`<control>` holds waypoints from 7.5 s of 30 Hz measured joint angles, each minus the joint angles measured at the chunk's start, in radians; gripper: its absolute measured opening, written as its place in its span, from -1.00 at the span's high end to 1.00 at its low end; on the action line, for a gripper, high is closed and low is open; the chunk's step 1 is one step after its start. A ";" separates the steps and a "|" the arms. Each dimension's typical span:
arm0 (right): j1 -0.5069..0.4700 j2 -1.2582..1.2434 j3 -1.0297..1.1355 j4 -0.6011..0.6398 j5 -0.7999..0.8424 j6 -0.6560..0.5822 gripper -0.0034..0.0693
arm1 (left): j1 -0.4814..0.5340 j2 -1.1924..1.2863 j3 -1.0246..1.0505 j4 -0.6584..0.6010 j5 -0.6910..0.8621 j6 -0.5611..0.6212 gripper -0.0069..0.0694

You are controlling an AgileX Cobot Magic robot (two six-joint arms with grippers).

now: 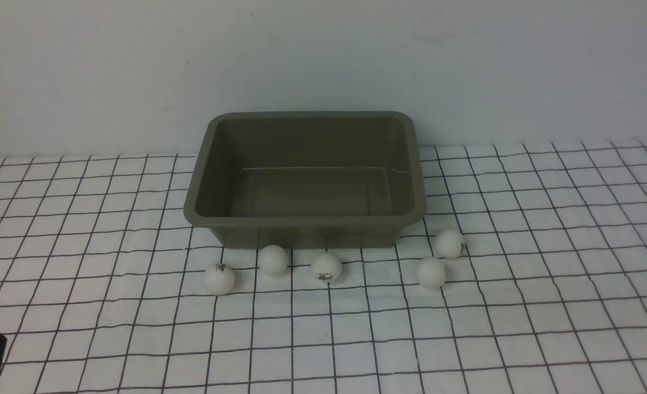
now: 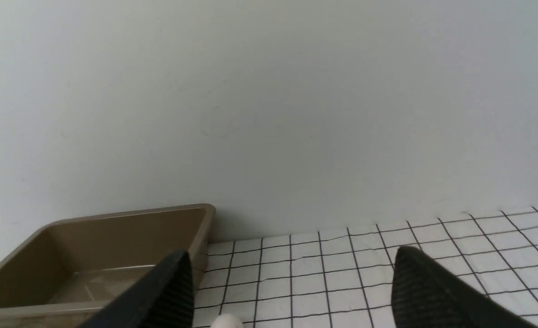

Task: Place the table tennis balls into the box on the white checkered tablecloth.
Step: 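Reach for and grasp a ping pong ball on the table, then release the ping pong ball into the bin and lift the gripper away, then reach for and grasp a ping pong ball on the table, then release the ping pong ball into the bin and lift the gripper away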

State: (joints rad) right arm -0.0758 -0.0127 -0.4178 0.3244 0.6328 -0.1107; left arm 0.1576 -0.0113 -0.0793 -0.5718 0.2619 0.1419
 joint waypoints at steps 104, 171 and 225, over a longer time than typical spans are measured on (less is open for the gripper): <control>0.397 2.110 -1.471 0.217 0.436 -0.569 -0.05 | -0.038 0.572 -0.434 -0.289 0.568 0.695 -0.41; 0.538 1.937 -0.740 -0.269 -0.135 -0.106 -0.08 | -0.038 0.572 -0.434 -0.304 0.545 0.695 -0.41; 0.579 1.933 -1.050 -0.312 -0.289 -0.129 -0.19 | -0.038 0.572 -0.434 -0.319 0.561 0.695 -0.41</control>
State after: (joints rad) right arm 0.5027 1.9202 -1.4680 0.0123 0.3442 -0.2397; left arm 0.1200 0.5607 -0.5135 -0.8907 0.8230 0.8364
